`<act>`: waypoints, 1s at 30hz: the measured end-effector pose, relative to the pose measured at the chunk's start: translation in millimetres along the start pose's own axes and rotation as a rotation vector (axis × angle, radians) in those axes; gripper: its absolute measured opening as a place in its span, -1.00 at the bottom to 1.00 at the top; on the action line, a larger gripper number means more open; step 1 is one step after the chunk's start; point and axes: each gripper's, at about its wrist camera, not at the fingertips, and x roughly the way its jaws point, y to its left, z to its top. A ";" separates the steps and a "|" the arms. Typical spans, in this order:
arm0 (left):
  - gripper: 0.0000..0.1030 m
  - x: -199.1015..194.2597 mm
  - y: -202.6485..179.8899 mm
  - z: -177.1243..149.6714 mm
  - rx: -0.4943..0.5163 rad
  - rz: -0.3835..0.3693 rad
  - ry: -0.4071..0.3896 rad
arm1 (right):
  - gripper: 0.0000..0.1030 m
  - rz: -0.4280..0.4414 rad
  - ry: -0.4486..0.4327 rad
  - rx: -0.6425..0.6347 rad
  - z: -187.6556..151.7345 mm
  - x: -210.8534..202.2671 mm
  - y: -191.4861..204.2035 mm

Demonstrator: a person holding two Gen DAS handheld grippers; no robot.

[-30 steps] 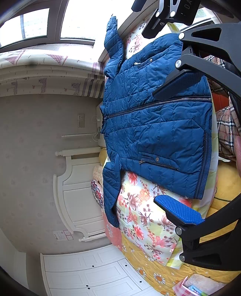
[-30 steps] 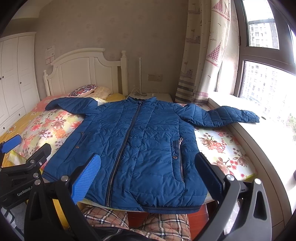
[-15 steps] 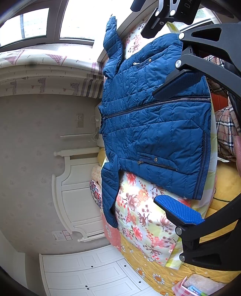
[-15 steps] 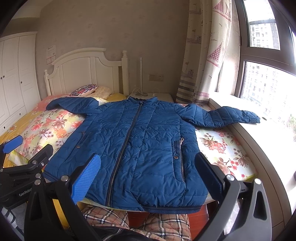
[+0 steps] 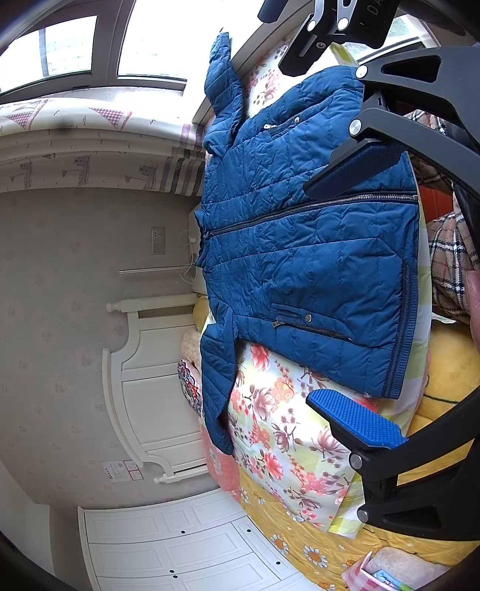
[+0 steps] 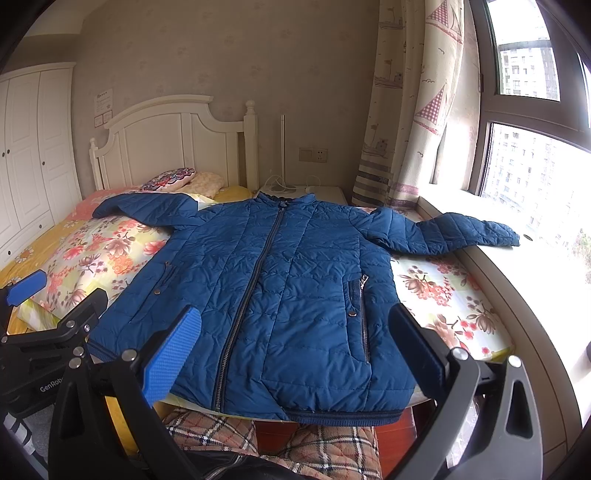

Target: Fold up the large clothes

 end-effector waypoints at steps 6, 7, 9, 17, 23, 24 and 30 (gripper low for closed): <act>0.91 0.2 0.1 -0.1 0.000 0.001 0.000 | 0.96 0.000 0.000 0.000 -0.5 -0.1 0.0; 0.91 0.2 0.3 0.4 0.000 0.000 0.000 | 0.96 0.000 0.000 -0.001 -0.7 -0.3 0.4; 0.91 0.3 0.4 0.5 0.001 0.000 0.000 | 0.96 0.000 0.000 0.000 -0.7 -0.1 0.2; 0.91 -0.1 0.3 -1.1 0.001 0.000 -0.001 | 0.96 0.001 0.000 -0.002 -1.0 0.6 -0.3; 0.91 1.7 0.9 -3.9 0.002 -0.004 0.005 | 0.96 0.002 0.001 -0.003 -0.8 3.9 -8.4; 0.91 2.1 1.7 -5.0 0.002 -0.007 0.007 | 0.96 0.002 0.001 -0.002 -0.7 4.7 -10.5; 0.91 22.1 0.2 -10.0 0.006 -0.013 0.052 | 0.96 -0.008 0.026 0.008 -3.3 10.5 -2.6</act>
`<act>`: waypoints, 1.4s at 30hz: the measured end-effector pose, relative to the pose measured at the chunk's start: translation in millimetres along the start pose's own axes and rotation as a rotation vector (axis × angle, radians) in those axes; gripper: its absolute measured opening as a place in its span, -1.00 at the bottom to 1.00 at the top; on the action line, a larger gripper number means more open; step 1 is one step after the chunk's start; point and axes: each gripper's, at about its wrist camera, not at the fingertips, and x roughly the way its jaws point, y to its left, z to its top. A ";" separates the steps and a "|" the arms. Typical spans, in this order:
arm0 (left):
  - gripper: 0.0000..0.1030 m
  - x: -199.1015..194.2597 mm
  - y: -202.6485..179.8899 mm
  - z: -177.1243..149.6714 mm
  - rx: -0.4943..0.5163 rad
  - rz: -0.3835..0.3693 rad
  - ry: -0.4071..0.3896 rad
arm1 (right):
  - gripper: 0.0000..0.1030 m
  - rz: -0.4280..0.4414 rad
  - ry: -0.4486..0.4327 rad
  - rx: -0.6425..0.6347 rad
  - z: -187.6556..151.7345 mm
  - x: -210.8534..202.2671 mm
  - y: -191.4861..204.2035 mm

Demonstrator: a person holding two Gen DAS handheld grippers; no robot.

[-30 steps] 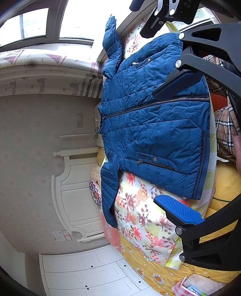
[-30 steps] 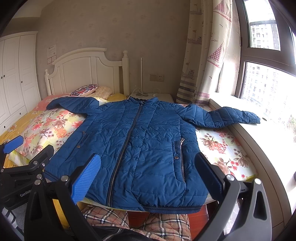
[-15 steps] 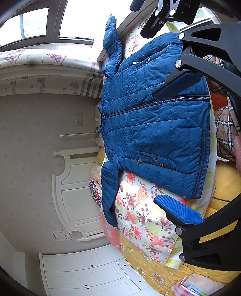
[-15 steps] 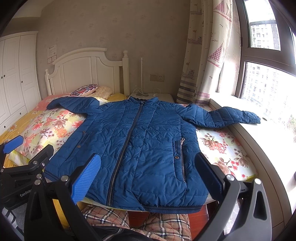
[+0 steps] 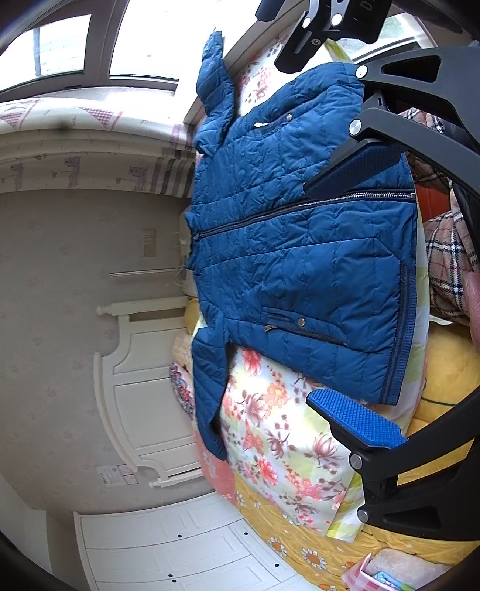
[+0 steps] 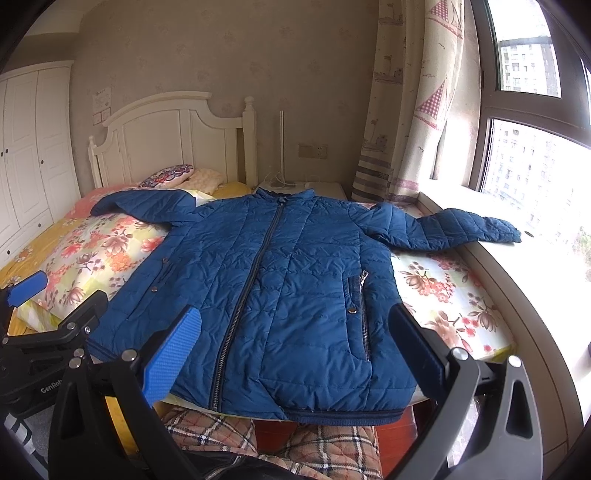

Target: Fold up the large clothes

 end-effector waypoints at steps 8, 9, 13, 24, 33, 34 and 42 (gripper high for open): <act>0.91 25.5 -18.3 36.7 0.025 -0.050 0.006 | 0.96 0.009 0.014 0.000 8.9 30.5 -4.1; 0.91 36.8 -23.4 51.7 0.031 -0.079 0.005 | 0.96 0.009 0.013 0.001 13.3 36.6 -4.9; 0.91 111.1 -33.9 96.6 0.020 -0.180 0.058 | 0.96 -0.028 -0.006 0.000 33.5 79.9 -22.8; 0.91 350.3 -29.7 107.5 0.072 -0.055 0.356 | 0.95 -0.142 0.193 0.476 38.3 261.6 -235.6; 0.91 388.1 -18.0 86.1 0.018 -0.131 0.395 | 0.92 -0.236 0.158 0.663 63.0 354.9 -351.5; 0.91 388.5 -18.2 86.3 0.018 -0.132 0.398 | 0.91 -0.262 0.160 0.661 66.6 364.0 -356.9; 0.91 394.6 -18.1 88.2 0.008 -0.132 0.407 | -0.63 -0.367 0.086 0.613 92.0 385.0 -357.3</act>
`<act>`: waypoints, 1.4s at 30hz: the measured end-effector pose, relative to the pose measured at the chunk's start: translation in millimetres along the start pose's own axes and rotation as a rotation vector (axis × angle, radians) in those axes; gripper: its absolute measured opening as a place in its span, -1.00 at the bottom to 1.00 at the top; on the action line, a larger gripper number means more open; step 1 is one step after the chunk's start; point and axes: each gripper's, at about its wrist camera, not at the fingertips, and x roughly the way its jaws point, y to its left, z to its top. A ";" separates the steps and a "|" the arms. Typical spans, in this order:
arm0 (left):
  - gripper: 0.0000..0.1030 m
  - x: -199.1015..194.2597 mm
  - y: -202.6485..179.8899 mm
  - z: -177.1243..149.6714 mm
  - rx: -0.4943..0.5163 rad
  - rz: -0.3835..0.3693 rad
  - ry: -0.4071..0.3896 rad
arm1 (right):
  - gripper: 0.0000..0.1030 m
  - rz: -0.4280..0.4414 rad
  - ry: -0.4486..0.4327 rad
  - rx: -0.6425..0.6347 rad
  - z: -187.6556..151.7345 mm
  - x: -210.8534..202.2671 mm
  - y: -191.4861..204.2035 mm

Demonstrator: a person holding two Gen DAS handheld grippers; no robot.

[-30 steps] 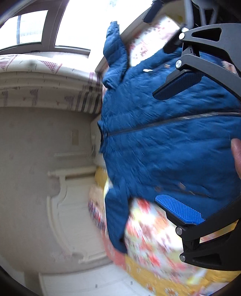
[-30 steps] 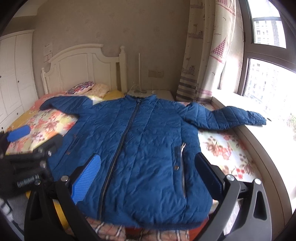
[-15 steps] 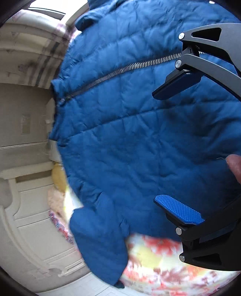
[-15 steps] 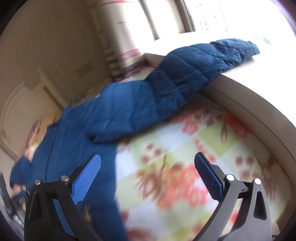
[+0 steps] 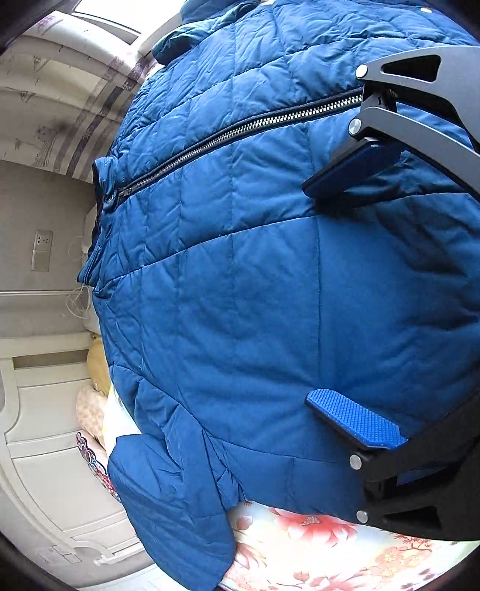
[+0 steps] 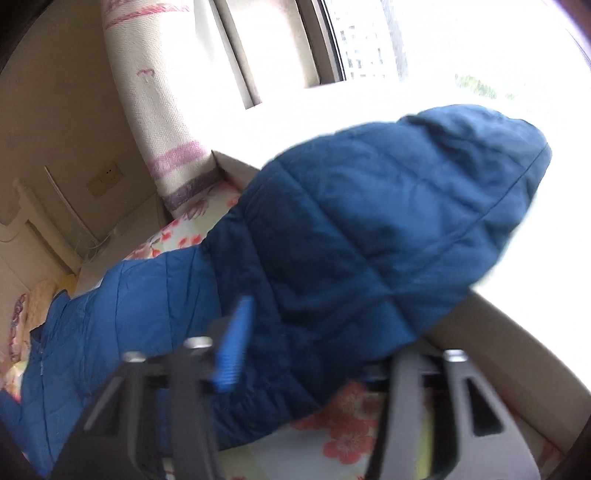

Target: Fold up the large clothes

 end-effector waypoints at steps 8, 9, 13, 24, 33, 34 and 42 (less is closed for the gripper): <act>0.91 -0.2 1.1 1.0 -0.008 -0.008 -0.008 | -0.71 0.375 -0.177 -0.480 -36.6 -78.7 172.2; 0.91 -0.2 1.3 1.2 -0.008 -0.009 -0.008 | -0.71 0.428 -0.170 -0.533 -49.0 -84.9 190.8; 0.91 -1.1 3.8 0.4 -0.016 -0.022 -0.013 | -0.71 0.618 0.028 -0.764 -127.7 -82.6 274.4; 0.91 -4.4 6.4 0.3 -0.042 -0.013 -0.025 | 0.61 0.714 0.334 -0.710 -154.2 -91.6 232.3; 0.91 -52.1 -139.9 40.3 0.316 -0.134 -0.173 | 0.08 0.448 0.307 -0.380 -150.8 -78.8 89.5; 0.91 -53.6 -164.6 43.6 0.384 -0.139 -0.184 | 0.06 0.443 0.301 -0.360 -154.4 -77.8 84.5; 0.87 -19.5 -295.5 57.4 0.694 -0.097 -0.176 | 0.11 0.358 0.229 -0.433 -171.0 -88.1 98.7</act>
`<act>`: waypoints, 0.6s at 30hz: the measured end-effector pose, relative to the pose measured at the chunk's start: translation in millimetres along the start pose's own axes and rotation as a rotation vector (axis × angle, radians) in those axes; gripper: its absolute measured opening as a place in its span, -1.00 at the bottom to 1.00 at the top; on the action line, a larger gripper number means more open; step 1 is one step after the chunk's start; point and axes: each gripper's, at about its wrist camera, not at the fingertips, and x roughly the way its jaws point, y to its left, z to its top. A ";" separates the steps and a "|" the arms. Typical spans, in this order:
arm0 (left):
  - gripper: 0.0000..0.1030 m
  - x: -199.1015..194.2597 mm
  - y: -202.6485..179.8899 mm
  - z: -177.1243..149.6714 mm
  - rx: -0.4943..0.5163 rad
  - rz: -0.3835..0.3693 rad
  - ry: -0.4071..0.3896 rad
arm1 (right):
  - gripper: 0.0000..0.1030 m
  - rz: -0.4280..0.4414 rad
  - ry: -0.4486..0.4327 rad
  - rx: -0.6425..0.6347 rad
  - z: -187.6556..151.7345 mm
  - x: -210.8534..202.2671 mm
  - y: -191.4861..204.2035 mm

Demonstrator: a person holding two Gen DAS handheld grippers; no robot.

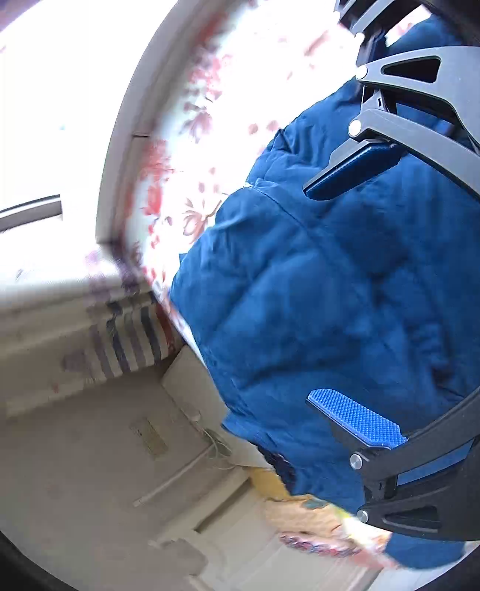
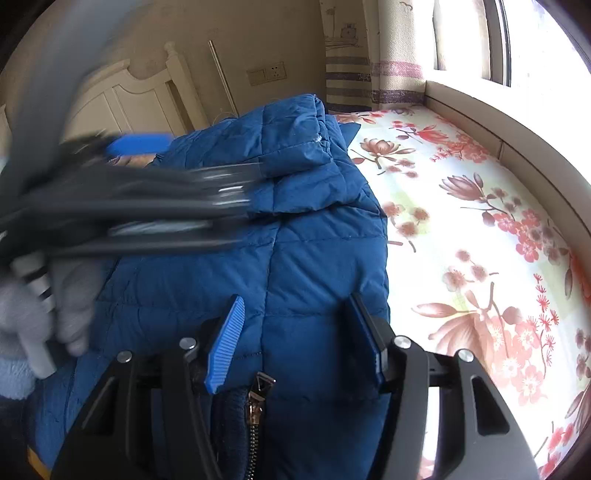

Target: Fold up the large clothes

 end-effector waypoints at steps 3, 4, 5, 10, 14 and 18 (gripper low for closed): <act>0.39 17.8 -14.4 -2.5 0.078 -0.012 0.035 | 0.10 0.022 -0.009 0.021 0.8 -3.2 -1.4; 0.21 14.7 -13.4 -4.0 0.080 -0.011 0.014 | 0.10 0.028 -0.012 0.029 0.7 -3.7 -2.2; -0.20 5.1 -6.6 -4.6 0.048 -0.022 -0.020 | 0.10 0.033 -0.014 0.035 1.3 -5.0 -6.1; -0.51 -64.5 82.3 -25.8 -0.344 -0.155 -0.213 | 0.10 0.047 -0.025 0.047 -0.1 -7.6 -9.4; -0.51 -105.8 192.8 -111.7 -0.787 -0.301 -0.313 | 0.10 0.050 -0.030 0.063 -1.3 -7.8 -13.8; -0.48 -99.1 251.1 -208.7 -1.027 -0.304 -0.257 | 0.11 0.053 -0.024 0.069 -0.4 -5.8 -15.2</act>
